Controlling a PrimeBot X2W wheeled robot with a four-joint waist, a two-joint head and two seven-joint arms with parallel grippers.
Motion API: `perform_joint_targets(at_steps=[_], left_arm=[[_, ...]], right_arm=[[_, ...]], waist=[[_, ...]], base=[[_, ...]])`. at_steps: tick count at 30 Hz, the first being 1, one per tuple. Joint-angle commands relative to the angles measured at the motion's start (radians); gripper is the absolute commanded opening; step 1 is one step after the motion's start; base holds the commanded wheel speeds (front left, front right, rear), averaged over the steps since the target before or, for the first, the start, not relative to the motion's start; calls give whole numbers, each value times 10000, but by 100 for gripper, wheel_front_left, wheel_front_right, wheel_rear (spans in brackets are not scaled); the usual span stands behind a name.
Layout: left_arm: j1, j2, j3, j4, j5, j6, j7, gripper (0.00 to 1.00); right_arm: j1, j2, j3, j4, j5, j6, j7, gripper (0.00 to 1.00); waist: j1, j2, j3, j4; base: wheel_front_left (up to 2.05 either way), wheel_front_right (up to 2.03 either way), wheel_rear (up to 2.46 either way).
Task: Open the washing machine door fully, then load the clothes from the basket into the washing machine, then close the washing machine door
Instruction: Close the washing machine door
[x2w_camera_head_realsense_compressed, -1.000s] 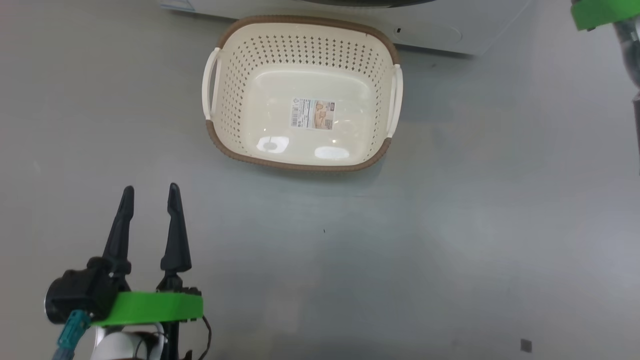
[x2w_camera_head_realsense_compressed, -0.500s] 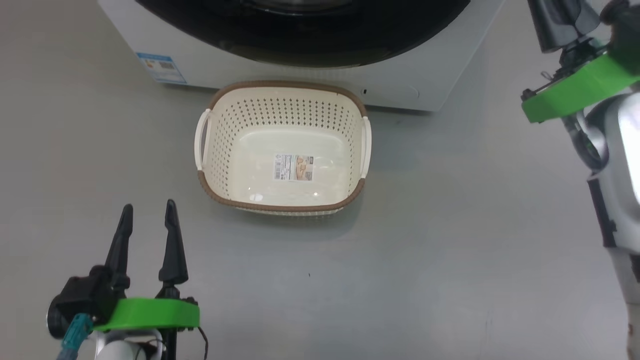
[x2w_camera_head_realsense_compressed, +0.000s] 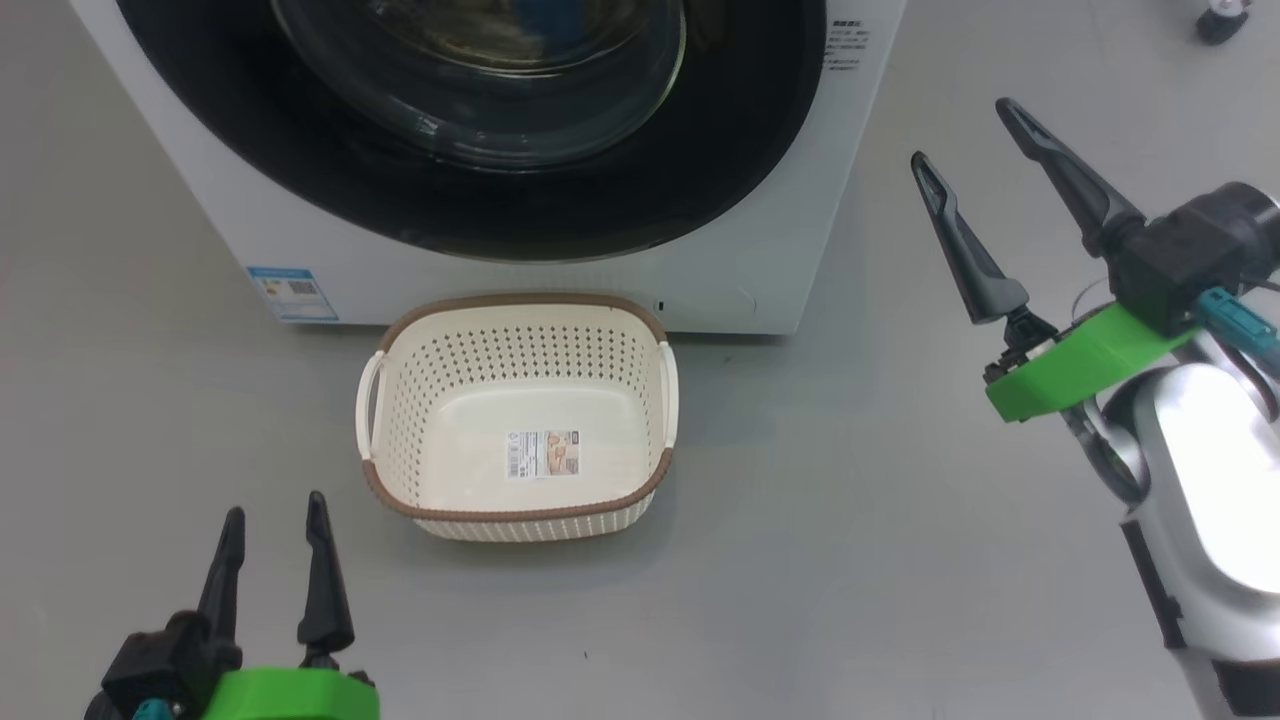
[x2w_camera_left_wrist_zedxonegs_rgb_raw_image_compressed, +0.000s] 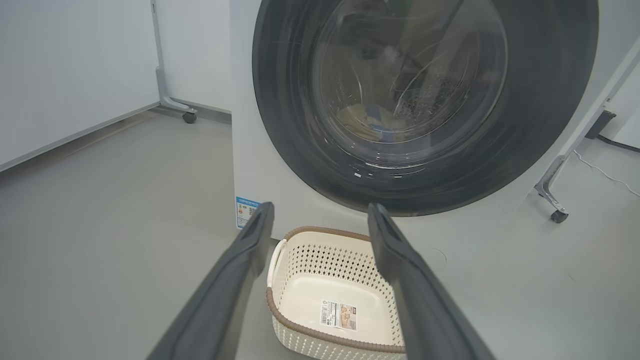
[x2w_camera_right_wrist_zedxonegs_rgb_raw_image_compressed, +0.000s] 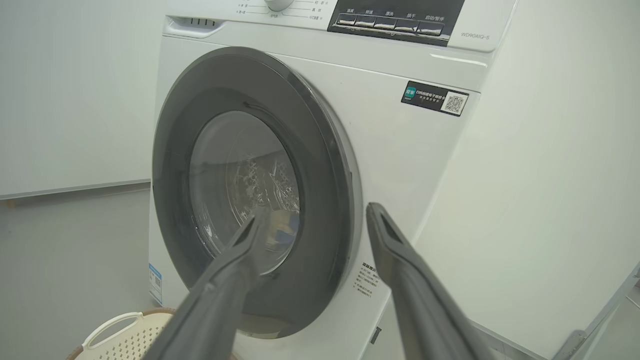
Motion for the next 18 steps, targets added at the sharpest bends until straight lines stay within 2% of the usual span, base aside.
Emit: perform_joint_targets(at_steps=[1,8,18], left_arm=[[-30,85,378,-259,-46,-1,-111,100],[226,85,449,-207,-29,-33,-111,100],[372,85,449,-61,-38,-104,-111,100]], right_arm=[[81,66,-31,-427,58,31,-23,100],[1230,121,-386,-821,32,31,-23,100],[2747,233,-1226,-1018,-149,31,-23,100]], waist=[[1,-1,-402,-357],[1,-1,-829,-697],[1,-1,-1207,-826]], base=[[0,0,0],[0,0,0],[0,0,0]])
